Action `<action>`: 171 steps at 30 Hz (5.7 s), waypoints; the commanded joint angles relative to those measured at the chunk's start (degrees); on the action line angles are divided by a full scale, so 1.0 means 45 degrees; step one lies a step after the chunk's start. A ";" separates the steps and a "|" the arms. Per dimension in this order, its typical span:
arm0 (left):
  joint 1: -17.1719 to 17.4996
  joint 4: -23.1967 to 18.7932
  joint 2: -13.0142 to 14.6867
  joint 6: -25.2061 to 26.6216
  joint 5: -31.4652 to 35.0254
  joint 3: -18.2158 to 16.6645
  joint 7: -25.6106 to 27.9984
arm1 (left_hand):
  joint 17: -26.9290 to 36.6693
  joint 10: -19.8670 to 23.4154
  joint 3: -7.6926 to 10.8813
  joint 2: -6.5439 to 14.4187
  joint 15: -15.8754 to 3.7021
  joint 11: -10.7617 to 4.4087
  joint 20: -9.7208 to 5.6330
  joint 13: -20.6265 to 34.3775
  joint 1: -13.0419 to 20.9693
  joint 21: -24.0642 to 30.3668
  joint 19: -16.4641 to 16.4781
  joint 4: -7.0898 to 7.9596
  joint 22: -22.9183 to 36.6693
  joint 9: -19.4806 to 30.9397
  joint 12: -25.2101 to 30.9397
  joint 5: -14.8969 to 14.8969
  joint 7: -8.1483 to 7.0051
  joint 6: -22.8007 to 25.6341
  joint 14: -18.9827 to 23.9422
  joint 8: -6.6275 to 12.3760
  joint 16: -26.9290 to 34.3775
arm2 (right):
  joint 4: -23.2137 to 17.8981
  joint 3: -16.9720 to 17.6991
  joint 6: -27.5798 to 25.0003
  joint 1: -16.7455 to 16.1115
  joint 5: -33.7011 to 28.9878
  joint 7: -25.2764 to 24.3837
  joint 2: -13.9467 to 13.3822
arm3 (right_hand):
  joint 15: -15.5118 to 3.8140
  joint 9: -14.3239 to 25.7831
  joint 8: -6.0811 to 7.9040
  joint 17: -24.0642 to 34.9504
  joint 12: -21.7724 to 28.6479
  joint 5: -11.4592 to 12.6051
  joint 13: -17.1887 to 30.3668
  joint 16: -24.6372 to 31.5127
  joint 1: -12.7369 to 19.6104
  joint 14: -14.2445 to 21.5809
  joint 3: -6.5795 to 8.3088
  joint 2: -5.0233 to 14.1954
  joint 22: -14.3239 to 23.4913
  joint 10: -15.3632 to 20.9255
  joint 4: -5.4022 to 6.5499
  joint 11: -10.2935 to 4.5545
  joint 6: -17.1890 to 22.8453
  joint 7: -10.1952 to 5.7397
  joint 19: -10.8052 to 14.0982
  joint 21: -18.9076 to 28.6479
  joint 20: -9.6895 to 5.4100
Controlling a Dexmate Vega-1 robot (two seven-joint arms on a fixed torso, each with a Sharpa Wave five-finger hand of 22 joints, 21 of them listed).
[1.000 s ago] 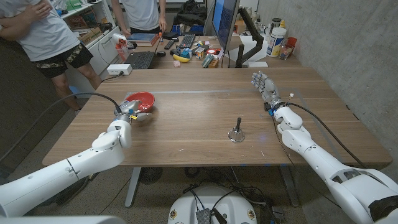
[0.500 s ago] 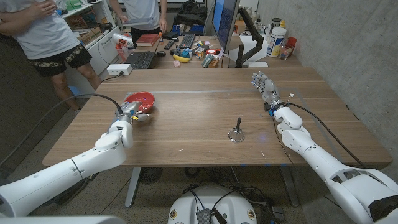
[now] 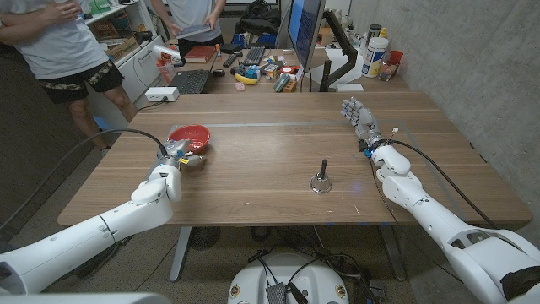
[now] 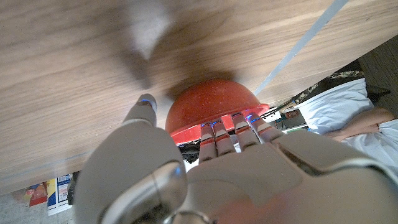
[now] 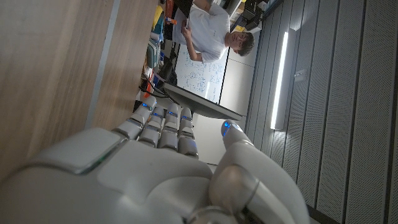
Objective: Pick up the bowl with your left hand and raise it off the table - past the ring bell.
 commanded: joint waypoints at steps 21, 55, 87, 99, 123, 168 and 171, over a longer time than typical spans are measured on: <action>-0.0429 0.0631 -0.0401 -0.0428 0.0096 0.0384 -0.0075 | 0.0004 0.0946 0.0169 0.0194 -0.0919 -0.0206 -0.1167 0.0008 0.0810 0.0423 0.1416 -0.0343 0.0061 0.0059 0.0211 0.0048 -0.0235 0.1045 0.0423 0.0297 0.0016 | -0.0087 0.0044 0.0075 -0.0041 0.0022 0.0007 -0.0027 | 0.0047 0.0063 -0.0067 0.0018 -0.0052 0.0047 0.0031 -0.0002 -0.0136 0.0073 -0.0012 0.0024 0.0057 0.0077 -0.0098 -0.0018 -0.0004 -0.0070 0.0183 -0.0123 -0.0009; -0.0462 0.0532 -0.0710 0.0187 -0.0015 0.0299 0.0172 | 0.0105 0.7633 0.1733 0.1542 -0.2658 -0.1258 -0.1331 0.0345 0.4571 0.2473 0.8116 -0.0929 0.0204 0.0051 0.1115 -0.1545 -0.1326 0.7417 0.7398 0.1976 0.0945 | -0.0347 -0.0042 -0.0061 -0.0024 -0.0059 0.0018 -0.0105 | 0.0052 0.0063 -0.0083 0.0021 -0.0046 0.0046 0.0032 0.0014 -0.0171 0.0124 -0.0018 0.0007 0.0062 0.0089 -0.0107 -0.0070 -0.0077 -0.0117 0.0267 -0.0228 0.0011; 0.0066 0.0196 -0.0857 -0.0004 -0.0406 -0.0387 0.1559 | 0.0307 0.8716 0.2480 0.1740 -0.2845 -0.1230 -0.1778 0.0802 0.6342 0.3152 0.9559 -0.1042 0.0134 0.0108 0.0829 -0.1571 -0.1096 0.8281 0.8934 0.2246 0.0615 | -0.0506 0.0083 -0.0022 -0.0241 0.0029 -0.0123 -0.0169 | 0.0052 0.0063 -0.0067 0.0027 -0.0043 0.0045 0.0033 0.0013 -0.0202 0.0135 -0.0019 0.0007 0.0067 0.0096 -0.0108 -0.0055 -0.0066 -0.0069 0.0295 -0.0327 -0.0017; 0.0133 -0.0127 -0.0501 0.0172 -0.0322 -0.0472 0.1498 | 0.0352 0.8715 0.2480 0.1755 -0.2788 -0.1188 -0.1733 0.0863 0.6332 0.3139 0.9502 -0.0943 0.0132 0.0116 0.0788 -0.1597 -0.1042 0.8295 0.8896 0.2246 0.0574 | -0.0731 0.0076 0.0013 -0.0363 -0.0018 -0.0278 -0.0161 | 0.0054 0.0063 -0.0059 0.0028 -0.0045 0.0044 0.0033 0.0012 -0.0215 0.0138 -0.0020 0.0005 0.0068 0.0092 -0.0109 -0.0045 -0.0051 -0.0054 0.0312 -0.0371 -0.0021; 0.0210 -0.1337 0.0065 0.0883 0.0241 -0.0580 0.1228 | 0.0423 0.8643 0.2452 0.1725 -0.2746 -0.1111 -0.1662 0.1027 0.6248 0.3105 0.9368 -0.0764 0.0125 0.0133 0.0641 -0.1625 -0.1004 0.8184 0.8795 0.2185 0.0461 | -0.1257 0.0291 0.0161 -0.0807 0.0136 -0.0394 -0.0351 | 0.0060 0.0062 -0.0056 0.0027 -0.0040 0.0045 0.0033 0.0012 -0.0226 0.0156 -0.0016 0.0002 0.0071 0.0106 -0.0119 -0.0049 -0.0052 -0.0038 0.0355 -0.0440 -0.0007; -0.0252 -0.3510 0.0871 0.2207 0.2094 -0.0642 0.0317 | 0.0517 0.9081 0.2372 0.1592 -0.2709 -0.1117 -0.1561 0.1274 0.6027 0.3201 0.9554 -0.0598 0.0119 0.0147 0.0622 -0.1640 -0.0838 0.8523 0.9171 0.2310 0.0517 | -0.1399 0.0505 0.0269 -0.0843 0.0301 -0.0231 -0.0547 | 0.0067 0.0062 -0.0046 0.0021 -0.0026 0.0048 0.0033 0.0011 -0.0238 0.0199 0.0003 0.0007 0.0078 0.0150 -0.0145 -0.0065 -0.0030 -0.0029 0.0434 -0.0585 0.0016; -0.0216 -0.3659 0.0912 0.2255 0.2171 -0.0713 0.0252 | 0.0519 0.9106 0.2370 0.1585 -0.2726 -0.1110 -0.1561 0.1286 0.6022 0.3202 0.9555 -0.0596 0.0119 0.0148 0.0623 -0.1638 -0.0846 0.8534 0.9180 0.2315 0.0514 | -0.1412 0.0505 0.0259 -0.0841 0.0301 -0.0224 -0.0558 | 0.0057 0.0061 -0.0046 0.0021 -0.0023 0.0049 0.0033 0.0011 -0.0236 0.0202 0.0006 0.0009 0.0079 0.0160 -0.0148 -0.0071 -0.0030 -0.0033 0.0442 -0.0595 0.0003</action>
